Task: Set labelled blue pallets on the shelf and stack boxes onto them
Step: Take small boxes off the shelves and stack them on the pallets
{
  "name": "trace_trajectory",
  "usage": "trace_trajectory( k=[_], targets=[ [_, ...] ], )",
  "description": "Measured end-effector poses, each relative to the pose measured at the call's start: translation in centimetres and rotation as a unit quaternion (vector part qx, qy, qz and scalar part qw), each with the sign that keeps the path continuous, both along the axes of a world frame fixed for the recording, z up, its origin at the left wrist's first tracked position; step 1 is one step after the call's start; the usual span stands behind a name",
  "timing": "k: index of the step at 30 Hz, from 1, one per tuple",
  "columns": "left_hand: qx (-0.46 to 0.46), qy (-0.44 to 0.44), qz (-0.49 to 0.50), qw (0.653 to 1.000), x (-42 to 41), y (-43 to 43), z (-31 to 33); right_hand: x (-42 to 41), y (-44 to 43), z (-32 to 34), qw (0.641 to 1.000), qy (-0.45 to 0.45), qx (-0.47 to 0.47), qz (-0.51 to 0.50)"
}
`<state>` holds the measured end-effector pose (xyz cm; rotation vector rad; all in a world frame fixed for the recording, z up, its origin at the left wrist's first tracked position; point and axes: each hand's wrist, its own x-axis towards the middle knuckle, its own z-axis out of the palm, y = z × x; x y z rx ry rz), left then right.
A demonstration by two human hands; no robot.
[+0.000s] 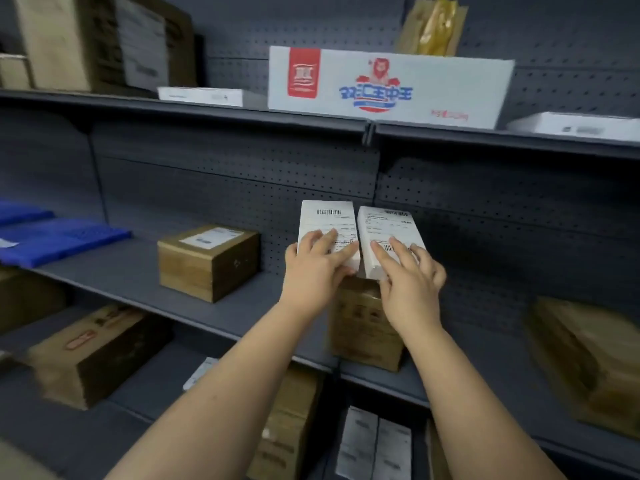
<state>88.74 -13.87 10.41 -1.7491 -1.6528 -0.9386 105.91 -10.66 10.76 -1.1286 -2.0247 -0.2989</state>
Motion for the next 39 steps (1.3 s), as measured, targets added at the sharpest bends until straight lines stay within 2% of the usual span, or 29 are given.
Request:
trace_trajectory(
  k=[10,15,22,31,39],
  targets=[
    [0.016,-0.039,0.191,0.981,-28.0,-15.1,-2.8,-30.0,-9.4,-1.9,0.98,-0.016,-0.017,0.198],
    [-0.011,-0.069,0.301,0.951,-42.9,-26.3,-6.9,-46.3,-17.4,-4.9,0.951,-0.043,-0.064,0.299],
    [-0.034,-0.146,0.368,0.917,-58.2,-37.7,-11.0,-64.1,-26.3,-10.0,0.909,-0.067,-0.131,0.389],
    [-0.008,-0.255,0.415,0.874,-71.3,-42.1,-16.6,-79.9,-28.1,-13.9,0.863,-0.103,-0.187,0.458],
    [0.007,-0.231,0.479,0.847,-84.9,-40.2,-18.1,-96.7,-25.4,-16.9,0.818,-0.1,-0.18,0.537]
  ],
)
